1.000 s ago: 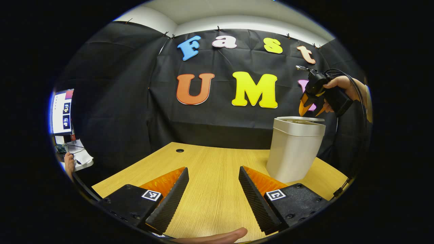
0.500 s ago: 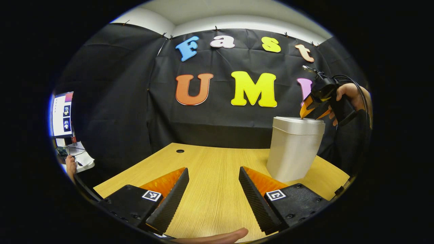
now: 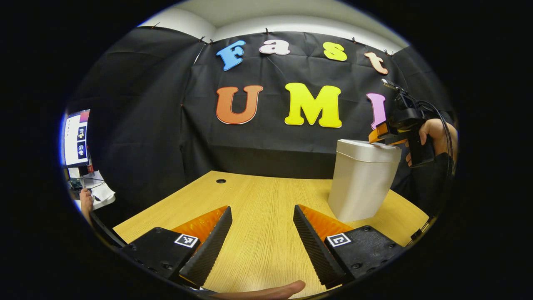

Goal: Press the lid of the desktop garbage bin to open it, pick up the crumpled paper on the desktop and throw it into the bin, then pick up the pop can on the desktop and drop it into the bin, and finally close the garbage bin lid.

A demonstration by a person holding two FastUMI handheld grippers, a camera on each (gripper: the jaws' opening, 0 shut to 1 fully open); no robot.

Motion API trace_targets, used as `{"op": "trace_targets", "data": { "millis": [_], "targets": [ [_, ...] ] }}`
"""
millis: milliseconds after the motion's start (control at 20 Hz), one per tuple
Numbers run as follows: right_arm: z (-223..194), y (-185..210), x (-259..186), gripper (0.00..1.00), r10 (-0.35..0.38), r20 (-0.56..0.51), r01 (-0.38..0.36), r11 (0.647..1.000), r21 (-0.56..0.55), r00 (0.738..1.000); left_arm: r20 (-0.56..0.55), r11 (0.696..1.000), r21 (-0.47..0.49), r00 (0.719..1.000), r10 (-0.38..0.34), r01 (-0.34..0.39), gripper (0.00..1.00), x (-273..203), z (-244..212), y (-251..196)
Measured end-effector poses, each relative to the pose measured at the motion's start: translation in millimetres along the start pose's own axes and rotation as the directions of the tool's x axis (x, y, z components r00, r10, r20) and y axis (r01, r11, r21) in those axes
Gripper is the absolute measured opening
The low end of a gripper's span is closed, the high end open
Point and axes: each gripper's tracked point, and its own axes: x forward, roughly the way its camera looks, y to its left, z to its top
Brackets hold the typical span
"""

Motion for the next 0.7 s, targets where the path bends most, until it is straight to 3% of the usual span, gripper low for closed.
{"op": "trace_targets", "data": {
  "millis": [150,450,700],
  "targets": [
    [5,-1,0,1.00,-0.009,0.058,0.009,1.000,0.006,0.998,0.000,1.000,0.005,1.000,0.013,-0.013,0.96,0,0,3],
    [4,-14,-25,0.96,-0.062,0.070,0.059,0.997,0.041,0.996,0.014,0.999,0.012,0.999,0.032,-0.033,0.96,-1,4,7],
    [-20,-31,-71,0.95,-0.043,0.154,0.033,0.997,0.069,0.987,0.053,0.999,0.044,0.998,-0.017,0.015,0.96,-4,11,-14]
  ]
}}
